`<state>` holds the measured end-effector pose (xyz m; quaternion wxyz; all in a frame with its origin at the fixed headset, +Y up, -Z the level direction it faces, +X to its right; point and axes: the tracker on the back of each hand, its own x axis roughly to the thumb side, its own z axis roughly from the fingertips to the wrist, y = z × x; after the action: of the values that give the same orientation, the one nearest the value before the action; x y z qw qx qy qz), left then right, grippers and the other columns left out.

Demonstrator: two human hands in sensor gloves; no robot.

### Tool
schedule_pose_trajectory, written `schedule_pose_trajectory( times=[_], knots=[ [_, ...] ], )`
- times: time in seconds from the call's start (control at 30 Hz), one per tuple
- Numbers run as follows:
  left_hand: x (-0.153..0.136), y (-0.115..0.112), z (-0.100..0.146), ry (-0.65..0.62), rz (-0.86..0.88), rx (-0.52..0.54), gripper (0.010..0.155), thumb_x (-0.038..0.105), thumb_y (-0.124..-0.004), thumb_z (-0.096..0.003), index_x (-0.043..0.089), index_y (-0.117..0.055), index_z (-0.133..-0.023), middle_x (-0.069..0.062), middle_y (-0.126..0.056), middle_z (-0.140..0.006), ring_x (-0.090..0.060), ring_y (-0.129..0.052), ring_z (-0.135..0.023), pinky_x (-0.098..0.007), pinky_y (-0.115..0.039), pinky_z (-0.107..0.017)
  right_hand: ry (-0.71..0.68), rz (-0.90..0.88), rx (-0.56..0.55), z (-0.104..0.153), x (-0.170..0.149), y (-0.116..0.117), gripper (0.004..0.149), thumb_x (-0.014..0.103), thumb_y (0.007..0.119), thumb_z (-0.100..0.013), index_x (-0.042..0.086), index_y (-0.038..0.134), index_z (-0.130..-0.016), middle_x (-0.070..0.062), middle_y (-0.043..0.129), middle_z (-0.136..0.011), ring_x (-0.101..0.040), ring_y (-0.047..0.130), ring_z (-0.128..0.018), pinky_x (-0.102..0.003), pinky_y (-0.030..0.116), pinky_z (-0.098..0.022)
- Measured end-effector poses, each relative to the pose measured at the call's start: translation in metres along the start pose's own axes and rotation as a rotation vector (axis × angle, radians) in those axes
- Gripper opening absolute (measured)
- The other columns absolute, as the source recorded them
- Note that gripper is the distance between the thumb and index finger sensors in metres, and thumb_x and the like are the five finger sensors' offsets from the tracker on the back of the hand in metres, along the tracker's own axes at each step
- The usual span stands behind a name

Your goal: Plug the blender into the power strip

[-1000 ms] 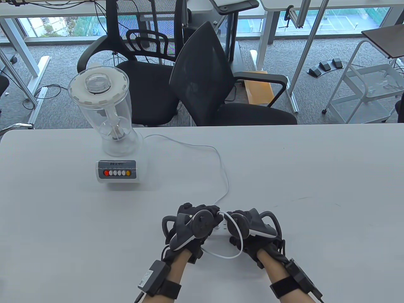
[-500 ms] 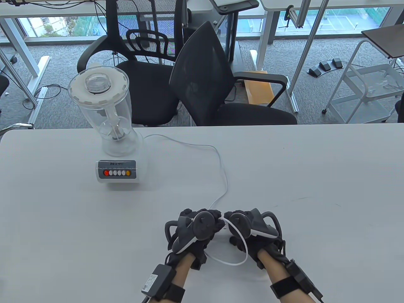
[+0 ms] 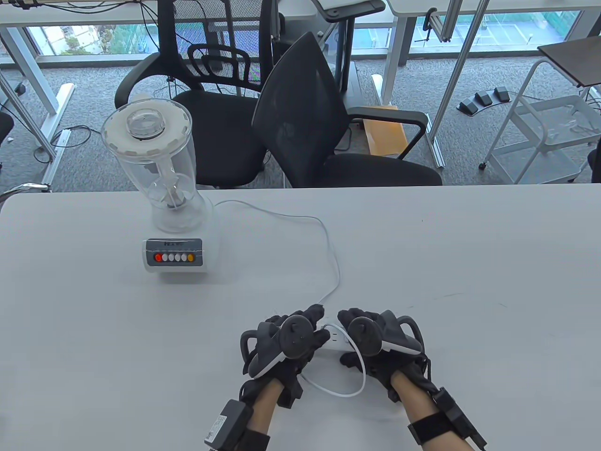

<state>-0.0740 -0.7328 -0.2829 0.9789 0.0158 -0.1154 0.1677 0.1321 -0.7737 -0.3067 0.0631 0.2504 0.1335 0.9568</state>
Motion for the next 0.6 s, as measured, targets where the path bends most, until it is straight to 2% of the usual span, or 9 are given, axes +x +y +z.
schedule_pose_trajectory(
  times=[0.2,0.3,0.43,0.6],
  knots=[
    [-0.025,0.026,0.015,0.058,0.009,0.104,0.066,0.057,-0.079,-0.042,0.033,-0.072,-0.103,0.005,-0.093,-0.095,-0.026,-0.099,-0.082,-0.061,-0.067,-0.071,0.015,0.01,-0.022,0.012,-0.007,-0.019,0.099,0.047,0.084,-0.041,0.002,0.033,-0.114,-0.032,0.036,-0.114,-0.059,0.049,-0.098,-0.072,0.057,-0.061],
    [-0.034,0.038,0.017,0.082,-0.022,0.15,0.068,0.058,-0.078,-0.0421,0.034,-0.07,-0.105,0.003,-0.089,-0.1,-0.029,-0.095,-0.089,-0.065,-0.062,-0.073,0.035,-0.007,-0.08,0.023,-0.013,-0.031,0.099,0.048,0.083,-0.041,0.002,0.033,-0.114,-0.033,0.034,-0.114,-0.061,0.046,-0.098,-0.074,0.055,-0.061],
    [-0.045,0.046,0.02,0.106,-0.067,0.166,0.073,0.06,-0.076,-0.042,0.034,-0.064,-0.108,0.0,-0.083,-0.107,-0.031,-0.089,-0.096,-0.068,-0.056,-0.074,0.055,-0.052,-0.164,0.038,-0.021,-0.045,0.1,0.05,0.08,-0.042,0.001,0.031,-0.114,-0.034,0.031,-0.114,-0.062,0.042,-0.099,-0.076,0.051,-0.061],
    [-0.057,0.052,0.022,0.117,-0.043,0.154,0.079,0.063,-0.074,-0.0418,0.034,-0.055,-0.113,-0.003,-0.071,-0.116,-0.036,-0.076,-0.106,-0.073,-0.047,-0.075,0.086,-0.05,-0.248,0.052,-0.031,-0.064,0.1,0.053,0.079,-0.043,0.001,0.031,-0.115,-0.034,0.029,-0.115,-0.063,0.039,-0.1,-0.079,0.047,-0.061]
  ],
)
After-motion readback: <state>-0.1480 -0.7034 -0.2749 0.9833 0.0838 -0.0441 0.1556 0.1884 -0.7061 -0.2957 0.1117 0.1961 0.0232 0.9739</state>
